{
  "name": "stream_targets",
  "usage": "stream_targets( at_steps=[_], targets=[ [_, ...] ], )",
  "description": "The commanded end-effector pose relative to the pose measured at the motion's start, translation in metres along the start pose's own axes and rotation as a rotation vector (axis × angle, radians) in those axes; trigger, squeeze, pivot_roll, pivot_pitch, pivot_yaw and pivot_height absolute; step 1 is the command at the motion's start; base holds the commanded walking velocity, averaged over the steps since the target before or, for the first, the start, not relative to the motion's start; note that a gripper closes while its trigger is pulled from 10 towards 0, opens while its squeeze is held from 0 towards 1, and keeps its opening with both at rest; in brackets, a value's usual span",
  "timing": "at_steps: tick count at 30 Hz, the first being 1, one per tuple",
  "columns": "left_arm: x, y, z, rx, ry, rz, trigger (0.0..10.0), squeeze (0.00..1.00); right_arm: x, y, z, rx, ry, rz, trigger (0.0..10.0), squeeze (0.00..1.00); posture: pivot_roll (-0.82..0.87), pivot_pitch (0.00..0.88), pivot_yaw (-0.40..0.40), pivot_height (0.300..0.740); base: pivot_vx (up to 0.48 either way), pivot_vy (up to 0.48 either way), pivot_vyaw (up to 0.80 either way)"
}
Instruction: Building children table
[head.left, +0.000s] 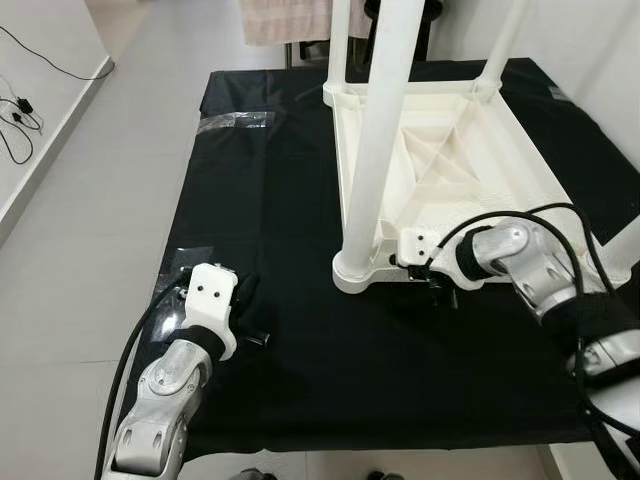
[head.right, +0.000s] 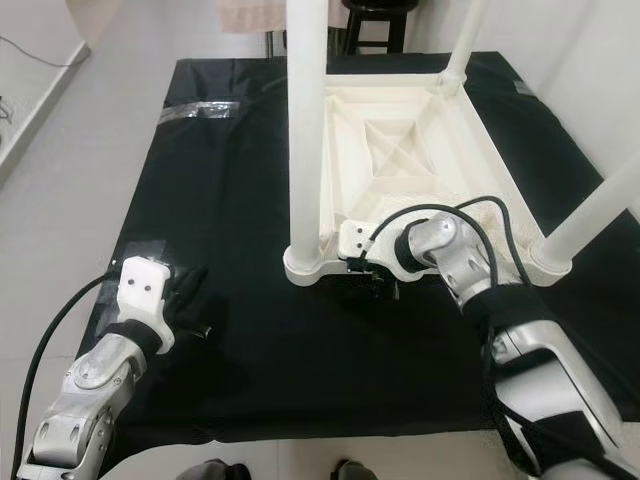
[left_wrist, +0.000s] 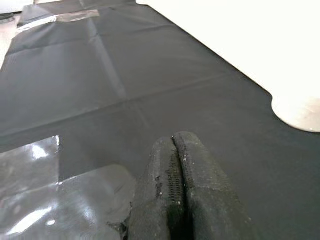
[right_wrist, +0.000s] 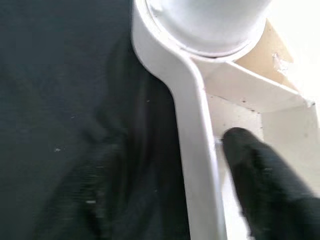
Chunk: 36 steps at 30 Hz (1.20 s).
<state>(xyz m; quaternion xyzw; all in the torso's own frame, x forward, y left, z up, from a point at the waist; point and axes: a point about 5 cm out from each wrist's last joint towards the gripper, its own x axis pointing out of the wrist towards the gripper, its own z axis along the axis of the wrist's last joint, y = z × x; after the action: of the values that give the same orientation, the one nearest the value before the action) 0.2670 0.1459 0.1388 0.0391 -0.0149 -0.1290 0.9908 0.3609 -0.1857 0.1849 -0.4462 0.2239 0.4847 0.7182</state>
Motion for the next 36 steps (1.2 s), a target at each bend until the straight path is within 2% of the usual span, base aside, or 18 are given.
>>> stream_targets(
  at_steps=[1,5,11,13,16,17,18,19,21,22,23,25,27,29,31,36],
  targets=[
    [-0.003,0.002,-0.003,0.023,0.019,0.005,10.0,0.0,0.009,0.005,-0.003,0.002,0.021,0.014,0.0,0.0,0.05,0.149,-0.017,0.74,0.0,0.0,0.0],
    [-0.003,0.002,-0.003,0.03,0.02,0.007,10.0,0.0,0.011,0.0,0.01,-0.043,-0.026,-0.009,0.0,0.0,0.05,0.148,-0.018,0.74,0.0,0.0,0.0],
    [-0.003,0.003,-0.003,0.036,0.021,0.007,10.0,0.0,0.014,-0.002,0.014,-0.066,-0.035,-0.018,0.0,0.0,0.06,0.147,-0.017,0.74,0.0,0.0,0.0],
    [-0.003,0.003,-0.003,0.046,0.023,0.003,10.0,0.0,0.015,-0.003,0.023,-0.12,-0.086,-0.022,0.0,0.0,0.06,0.146,-0.014,0.74,0.0,0.0,0.0],
    [-0.003,0.003,-0.003,0.048,0.024,0.002,10.0,0.0,0.015,-0.003,0.03,-0.153,-0.124,-0.024,0.0,0.0,0.06,0.146,-0.014,0.74,0.0,0.0,0.0],
    [-0.003,0.003,-0.003,0.05,0.025,0.002,10.0,0.0,0.015,-0.002,0.038,-0.185,-0.175,-0.013,0.0,0.0,0.06,0.146,-0.013,0.74,0.0,0.0,0.0],
    [-0.003,0.003,-0.003,0.05,0.025,0.002,10.0,0.0,0.015,-0.002,0.038,-0.185,-0.175,-0.013,0.0,0.0,0.06,0.146,-0.013,0.74,0.0,0.0,0.0],
    [-0.003,0.004,-0.003,0.052,0.025,0.001,10.0,0.0,0.016,0.003,0.05,-0.228,-0.238,0.007,0.0,0.0,0.06,0.145,-0.013,0.74,0.0,0.0,0.0],
    [-0.003,0.004,-0.003,0.052,0.025,0.001,10.0,0.0,0.016,0.003,0.05,-0.228,-0.238,0.007,0.0,0.0,0.06,0.145,-0.013,0.74,0.0,0.0,0.0],
    [-0.002,0.004,-0.003,0.054,0.026,0.001,10.0,0.0,0.017,0.009,0.064,-0.274,-0.31,0.039,0.0,0.0,0.06,0.146,-0.013,0.74,0.0,0.0,0.0],
    [-0.002,0.004,-0.003,0.054,0.026,0.001,10.0,0.0,0.017,0.009,0.064,-0.274,-0.31,0.039,0.0,0.0,0.06,0.146,-0.013,0.74,0.0,0.0,0.0],
    [-0.002,0.004,-0.003,0.06,0.026,0.0,10.0,0.0,0.018,0.034,0.091,-0.381,-0.456,0.132,0.0,0.0,0.06,0.145,-0.011,0.74,0.0,0.0,0.0],
    [-0.002,0.004,-0.003,0.06,0.026,0.0,10.0,0.0,0.018,0.034,0.091,-0.381,-0.456,0.132,0.0,0.0,0.06,0.145,-0.011,0.74,0.0,0.0,0.0],
    [-0.002,0.005,-0.003,0.065,0.026,0.0,10.0,0.0,0.02,0.058,0.102,-0.453,-0.517,0.228,0.0,0.0,0.06,0.143,-0.007,0.74,0.0,0.0,0.0],
    [-0.002,0.005,-0.003,0.069,0.027,-0.001,10.0,0.0,0.023,0.07,0.103,-0.475,-0.529,0.277,0.0,0.0,0.06,0.144,-0.005,0.74,0.0,0.0,0.0],
    [-0.002,0.005,-0.003,0.073,0.028,-0.002,10.0,0.0,0.026,0.079,0.102,-0.484,-0.542,0.311,0.0,0.0,0.06,0.145,-0.003,0.74,0.0,0.0,0.0]
  ],
)
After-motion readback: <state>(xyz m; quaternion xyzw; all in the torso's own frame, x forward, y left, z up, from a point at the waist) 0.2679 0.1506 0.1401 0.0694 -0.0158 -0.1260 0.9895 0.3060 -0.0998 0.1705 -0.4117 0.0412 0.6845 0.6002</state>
